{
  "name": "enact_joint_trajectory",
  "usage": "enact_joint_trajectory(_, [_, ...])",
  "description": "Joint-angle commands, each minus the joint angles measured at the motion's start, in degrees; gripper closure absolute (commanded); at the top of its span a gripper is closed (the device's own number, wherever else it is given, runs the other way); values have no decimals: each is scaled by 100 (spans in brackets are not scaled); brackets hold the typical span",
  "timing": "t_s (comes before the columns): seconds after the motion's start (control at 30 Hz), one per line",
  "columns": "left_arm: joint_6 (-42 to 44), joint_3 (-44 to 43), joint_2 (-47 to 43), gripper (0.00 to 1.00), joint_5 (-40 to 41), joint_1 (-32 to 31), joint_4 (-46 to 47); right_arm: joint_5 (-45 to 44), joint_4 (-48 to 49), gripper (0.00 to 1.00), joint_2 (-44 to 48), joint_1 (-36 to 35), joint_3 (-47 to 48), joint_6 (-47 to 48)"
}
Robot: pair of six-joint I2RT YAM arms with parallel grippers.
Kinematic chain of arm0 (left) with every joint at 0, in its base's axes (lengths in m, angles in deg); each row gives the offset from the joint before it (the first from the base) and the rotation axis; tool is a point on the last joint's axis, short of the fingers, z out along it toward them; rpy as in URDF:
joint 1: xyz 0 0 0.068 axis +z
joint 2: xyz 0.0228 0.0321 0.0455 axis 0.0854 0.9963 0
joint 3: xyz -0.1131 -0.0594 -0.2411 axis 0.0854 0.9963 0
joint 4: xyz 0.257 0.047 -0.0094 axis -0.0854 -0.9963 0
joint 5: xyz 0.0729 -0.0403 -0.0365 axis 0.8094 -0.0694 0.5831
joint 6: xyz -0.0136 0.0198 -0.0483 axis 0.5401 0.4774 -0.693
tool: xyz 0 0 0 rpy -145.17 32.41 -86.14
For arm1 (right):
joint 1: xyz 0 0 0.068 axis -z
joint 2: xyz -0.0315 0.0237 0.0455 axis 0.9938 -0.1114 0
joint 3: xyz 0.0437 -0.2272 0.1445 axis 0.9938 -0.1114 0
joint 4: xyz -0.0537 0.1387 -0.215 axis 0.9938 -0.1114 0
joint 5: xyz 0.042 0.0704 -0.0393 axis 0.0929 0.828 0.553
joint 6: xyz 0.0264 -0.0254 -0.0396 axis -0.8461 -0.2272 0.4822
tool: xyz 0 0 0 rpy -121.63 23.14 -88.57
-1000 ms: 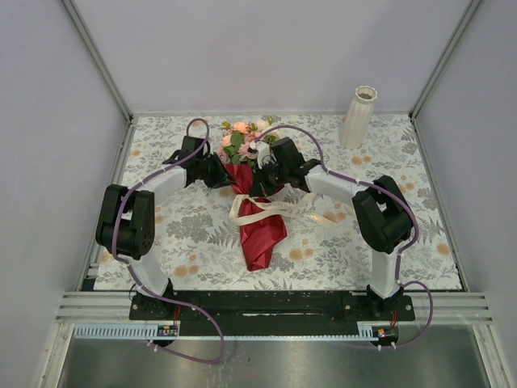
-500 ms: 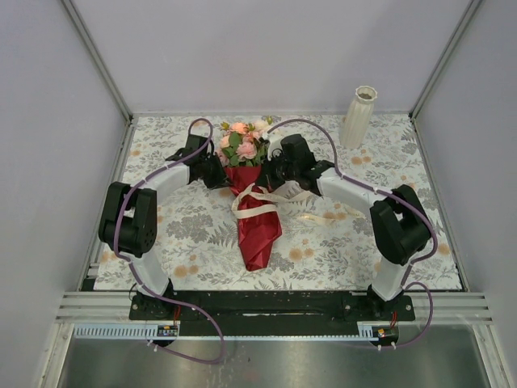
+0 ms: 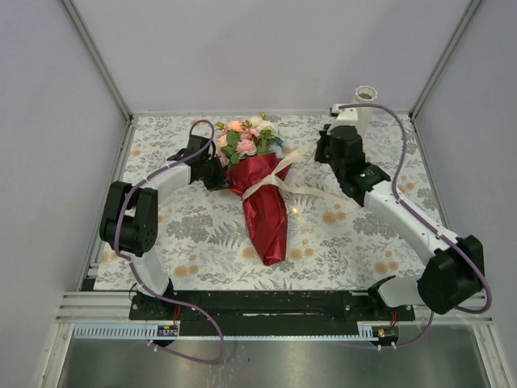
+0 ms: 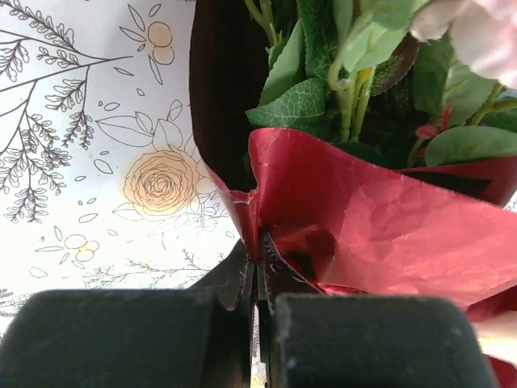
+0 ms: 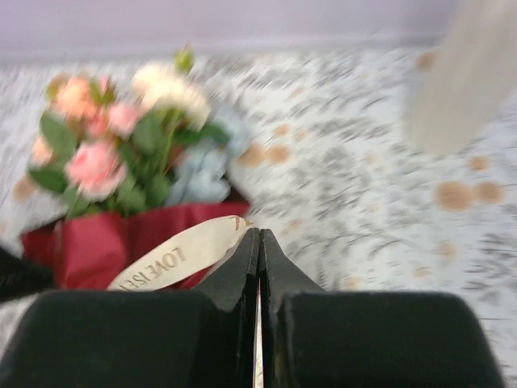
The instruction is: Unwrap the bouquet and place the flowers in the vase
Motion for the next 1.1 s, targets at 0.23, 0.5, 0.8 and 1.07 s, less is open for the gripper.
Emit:
enact_joint_trajectory(0.23, [16, -221, -87, 100, 142, -75, 95, -2672, -844, 100, 815, 608, 1442, 447])
enact_joint_trajectory(0.5, [42, -274, -246, 100, 318, -171, 60, -3026, -1205, 100, 1096, 625, 2629, 939])
enact_joint_trajectory(0.8, [463, -713, -649, 80, 520, -426, -457, -1922, -1845, 100, 1176, 608, 2973, 1370])
enact_joint_trajectory(1.07, [1271, -1065, -2055, 37, 511, -619, -582, 1225, -2164, 100, 1869, 617, 2193, 343])
